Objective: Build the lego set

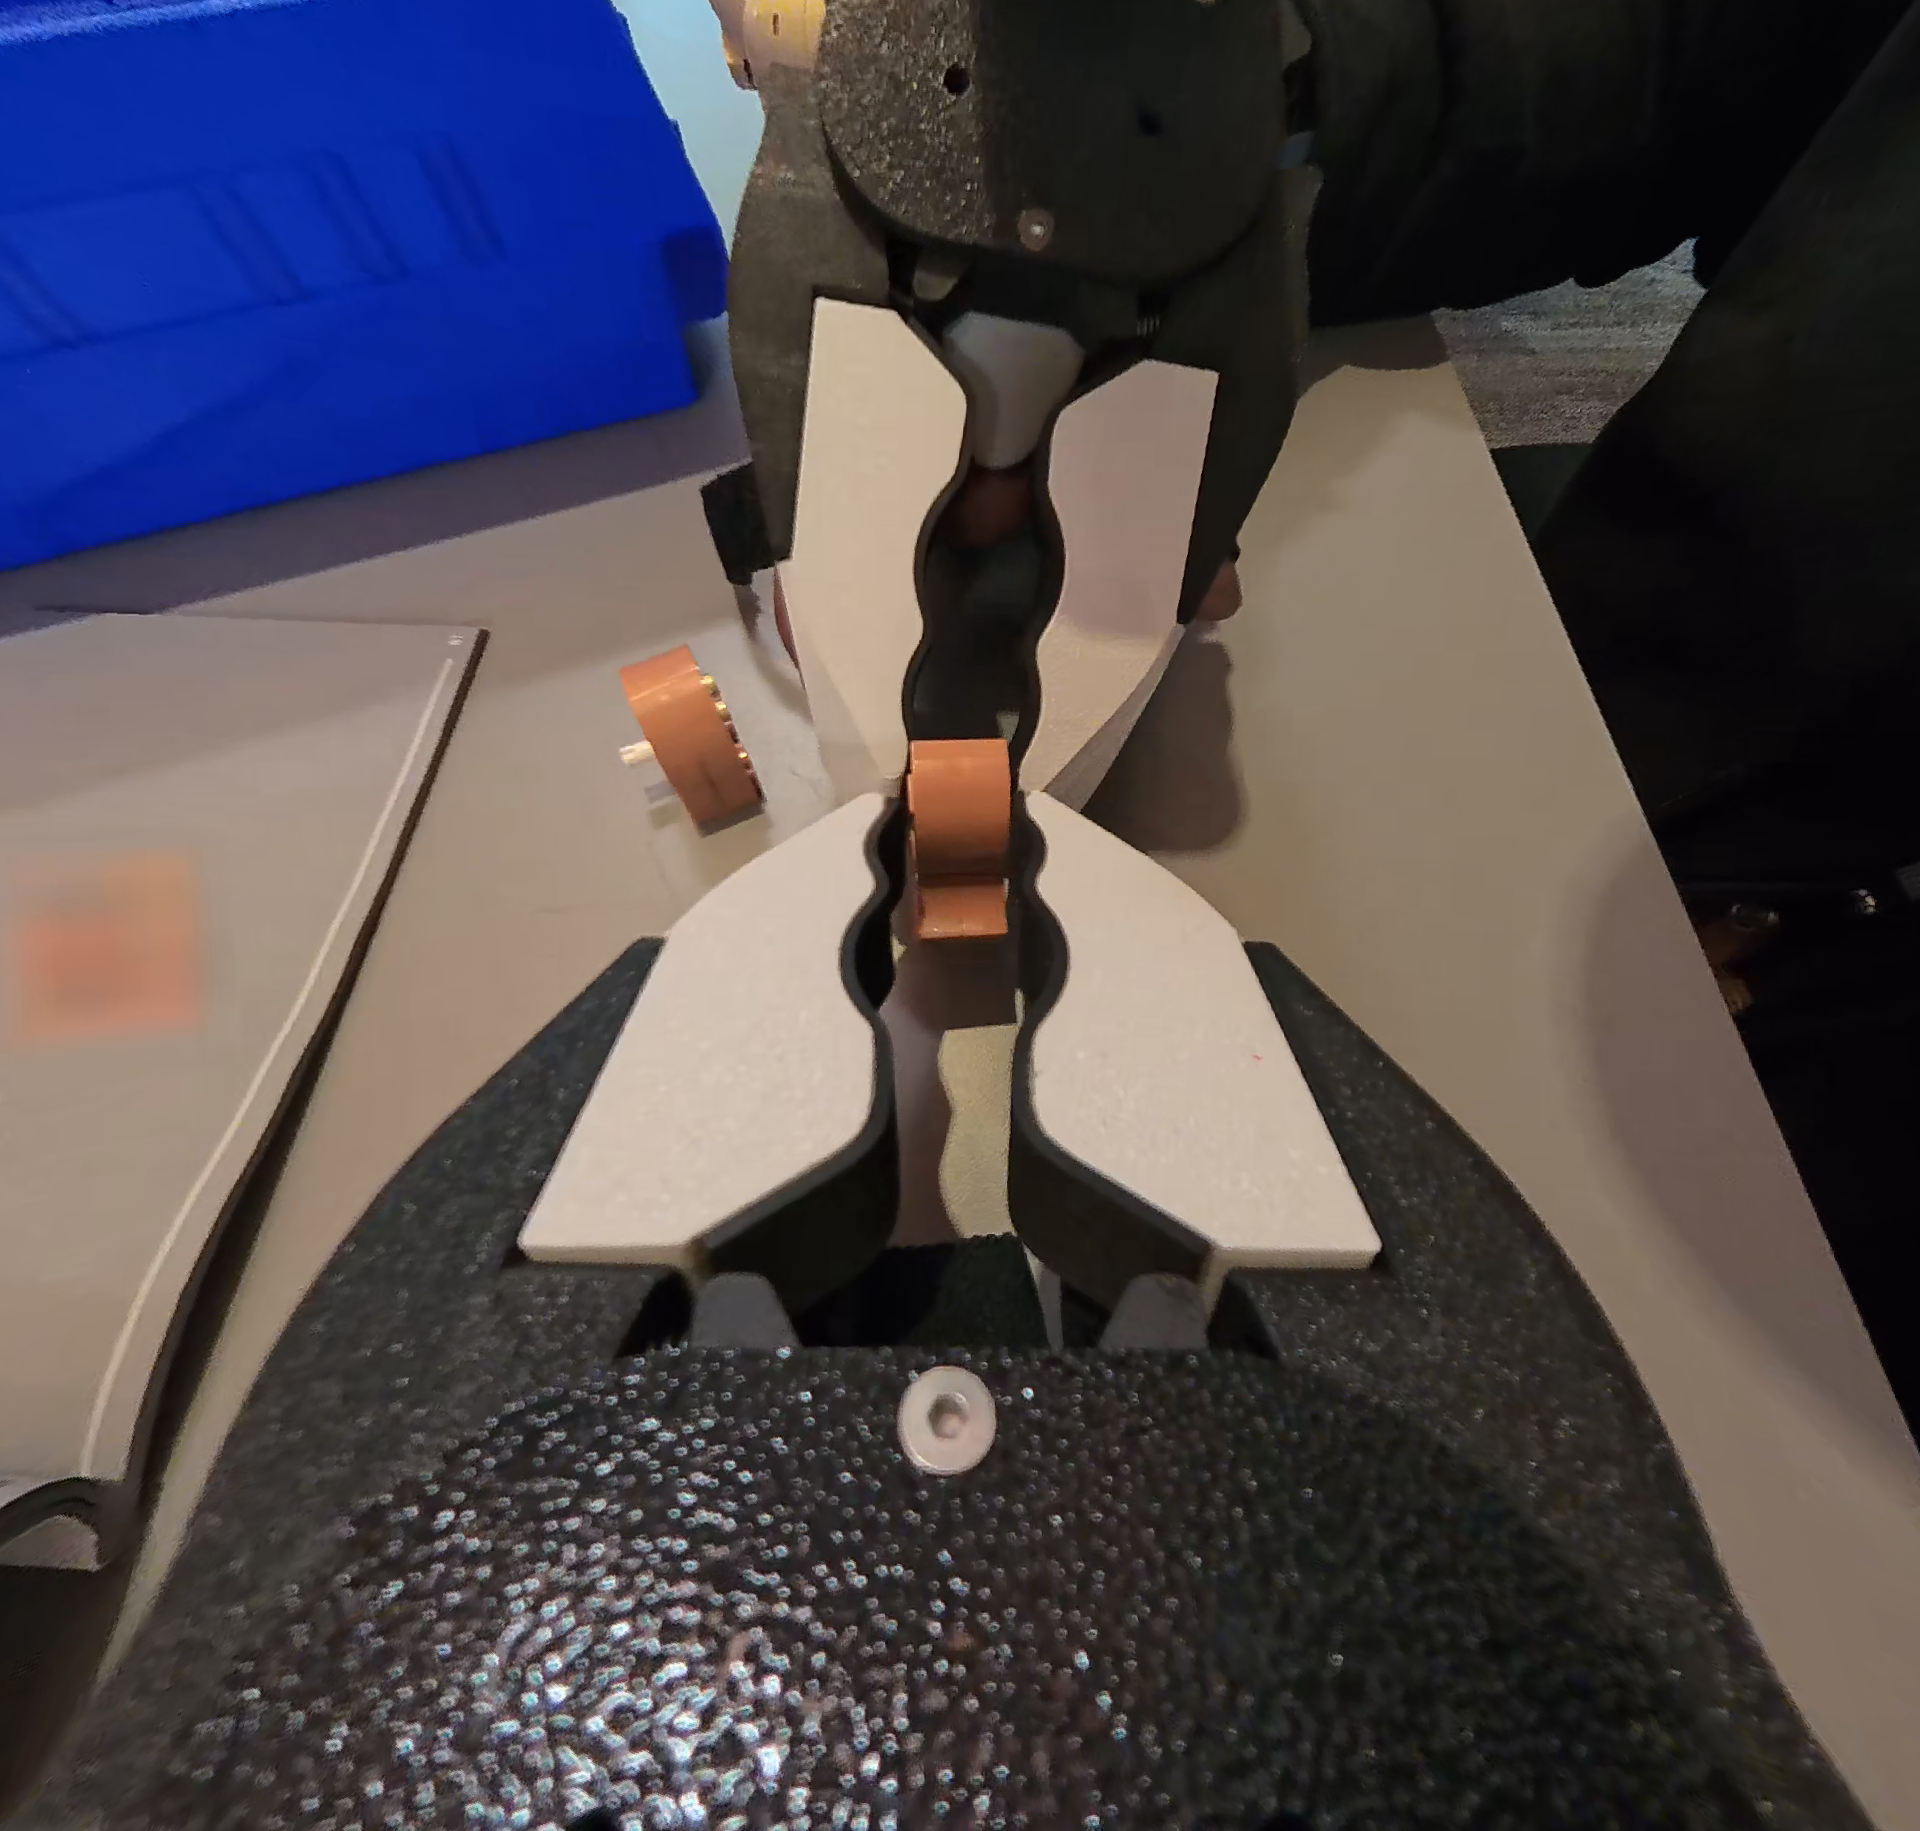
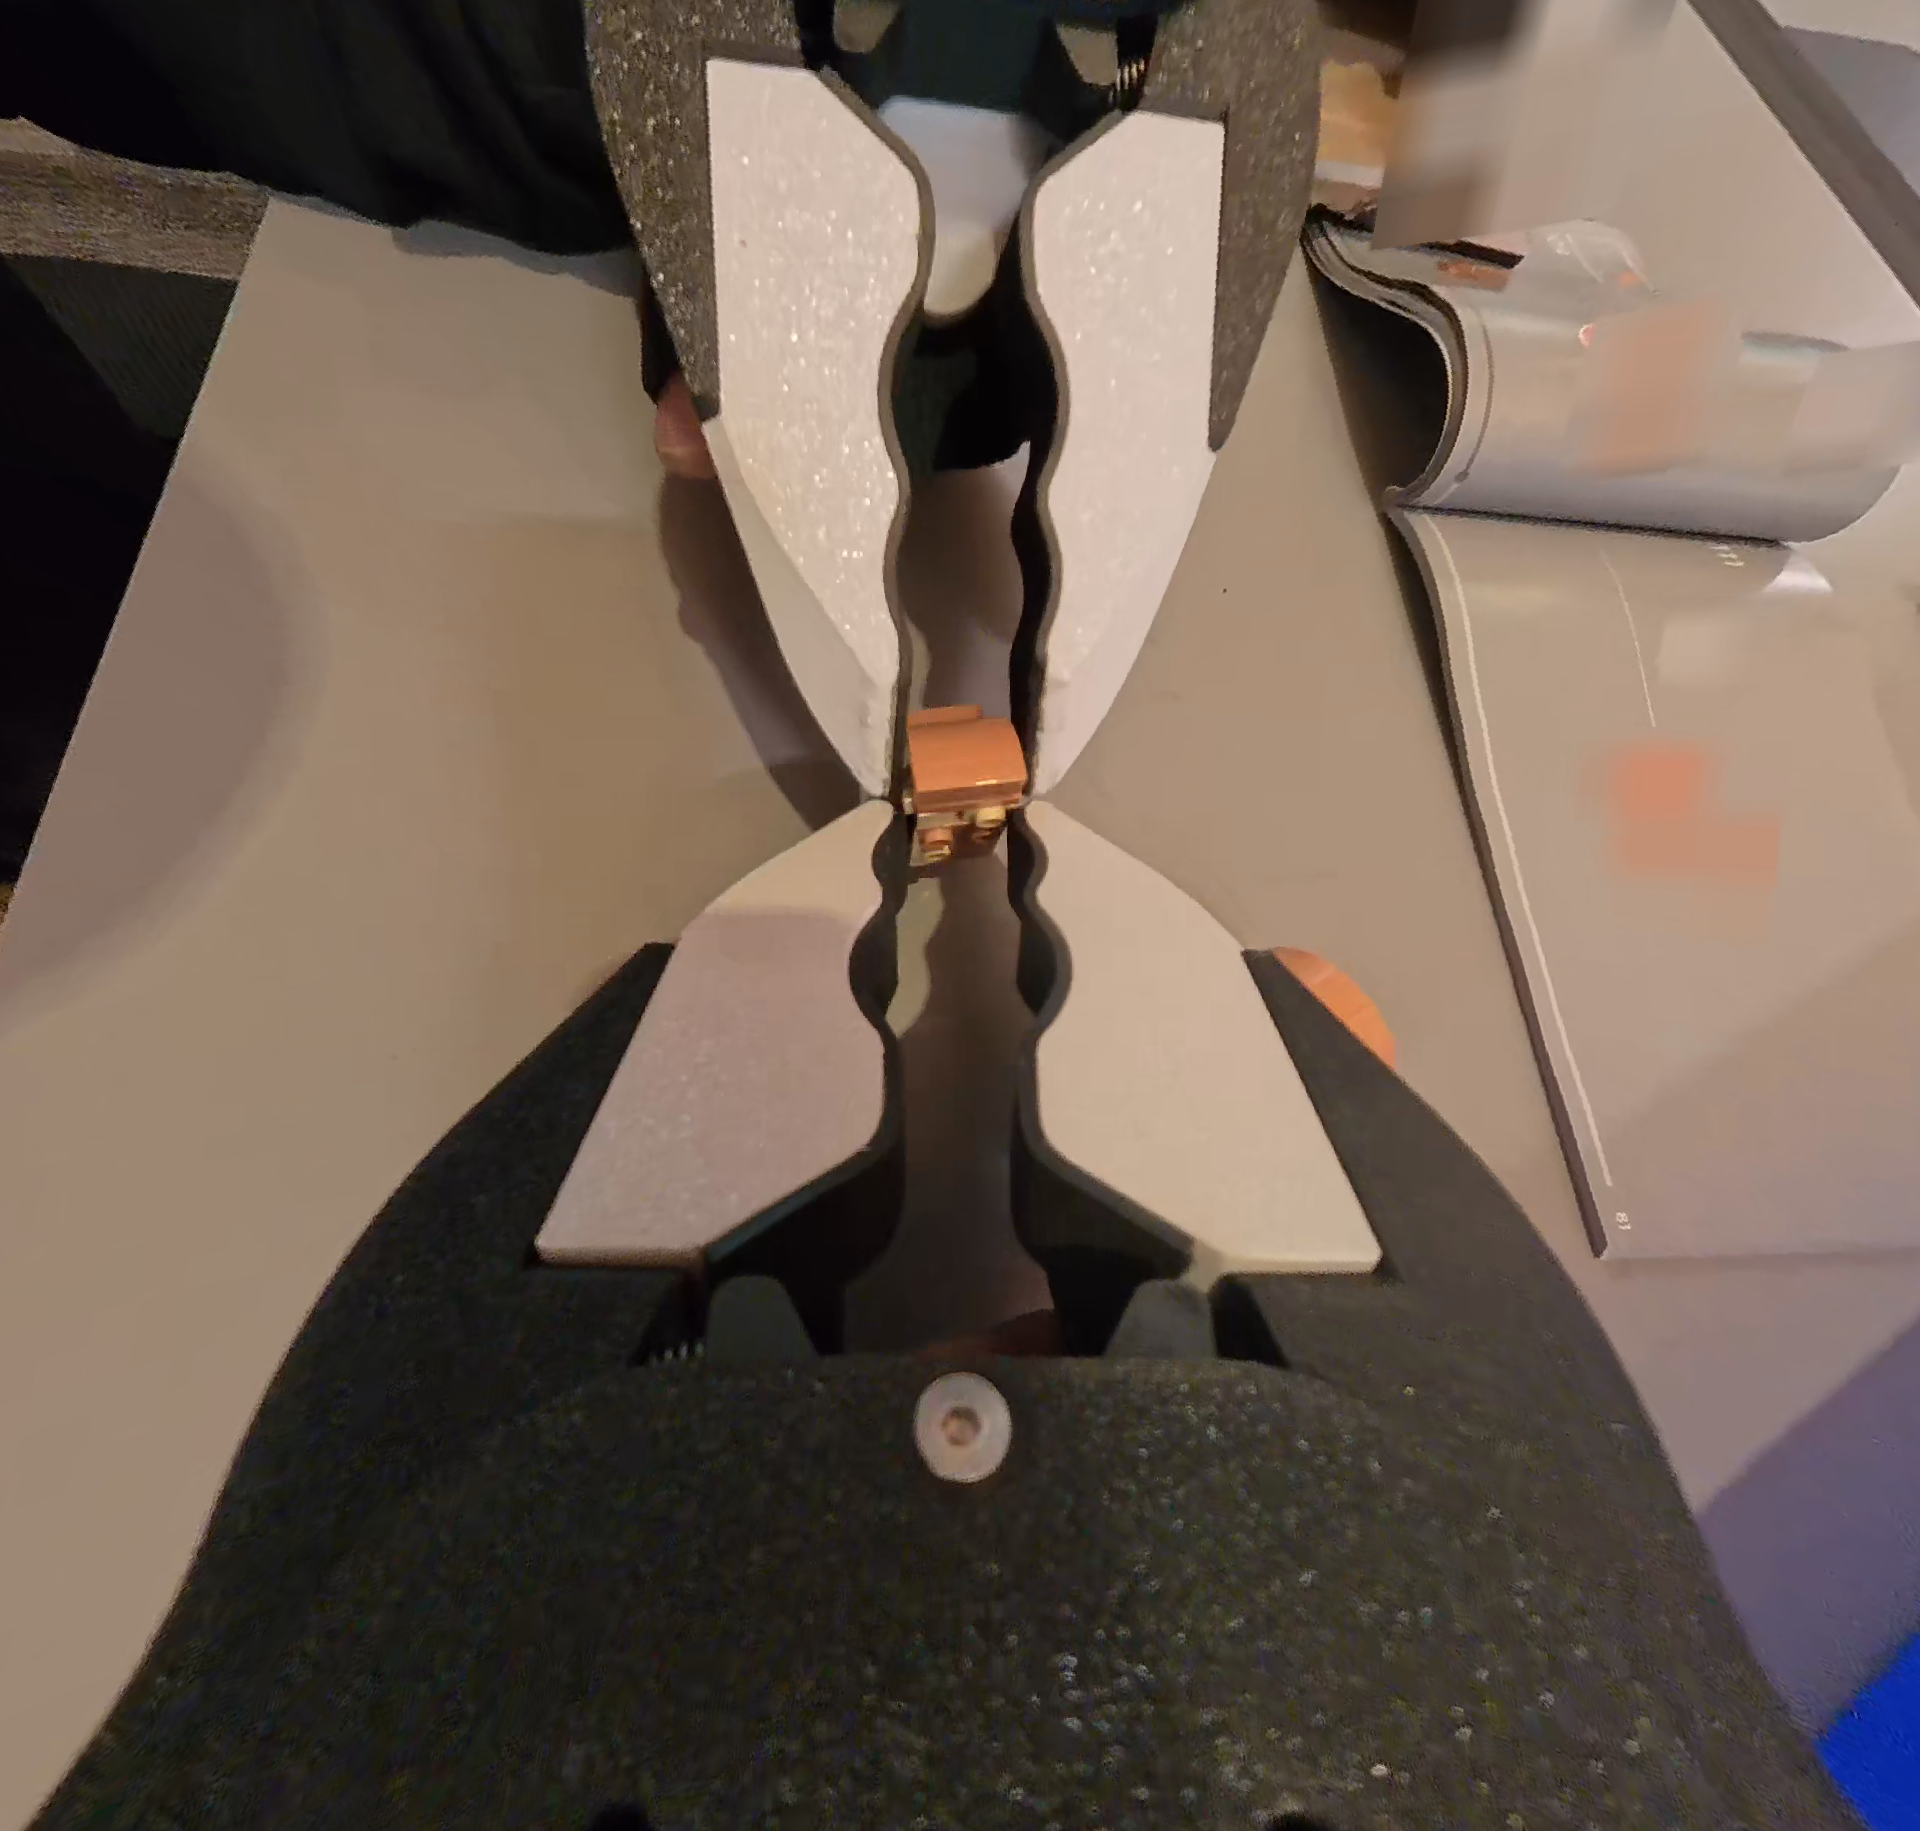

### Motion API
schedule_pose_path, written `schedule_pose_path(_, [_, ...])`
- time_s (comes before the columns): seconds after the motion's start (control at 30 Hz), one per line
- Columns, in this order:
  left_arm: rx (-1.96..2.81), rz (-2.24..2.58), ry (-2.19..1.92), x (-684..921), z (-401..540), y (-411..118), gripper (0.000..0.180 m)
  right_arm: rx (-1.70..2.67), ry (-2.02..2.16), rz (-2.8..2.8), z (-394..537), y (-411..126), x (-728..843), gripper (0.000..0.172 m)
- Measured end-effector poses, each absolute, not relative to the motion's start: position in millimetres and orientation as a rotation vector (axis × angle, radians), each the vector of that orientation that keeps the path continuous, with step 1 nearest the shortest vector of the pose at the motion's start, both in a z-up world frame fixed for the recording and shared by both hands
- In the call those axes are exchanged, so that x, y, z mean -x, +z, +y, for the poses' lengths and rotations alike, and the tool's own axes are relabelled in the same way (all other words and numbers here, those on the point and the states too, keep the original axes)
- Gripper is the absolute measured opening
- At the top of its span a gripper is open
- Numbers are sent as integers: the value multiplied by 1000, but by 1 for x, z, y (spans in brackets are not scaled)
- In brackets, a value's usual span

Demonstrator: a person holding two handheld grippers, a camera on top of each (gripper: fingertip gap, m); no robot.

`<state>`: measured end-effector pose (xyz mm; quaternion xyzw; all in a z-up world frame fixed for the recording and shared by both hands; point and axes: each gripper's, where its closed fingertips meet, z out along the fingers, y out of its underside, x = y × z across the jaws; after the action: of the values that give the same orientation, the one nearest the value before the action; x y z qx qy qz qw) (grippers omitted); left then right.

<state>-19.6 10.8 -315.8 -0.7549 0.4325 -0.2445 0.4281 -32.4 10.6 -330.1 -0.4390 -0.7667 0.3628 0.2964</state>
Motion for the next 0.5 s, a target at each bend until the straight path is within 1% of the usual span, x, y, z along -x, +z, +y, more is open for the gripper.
schedule_pose_path(0.27, [1866,1062,-614,24,10,-311,25,1194,1028,-2011,12,-325,31,18])
schedule_pose_path(0.5, [1911,1019,-604,31,14,-319,27,1300,1138,-1972,20,-318,27,18])
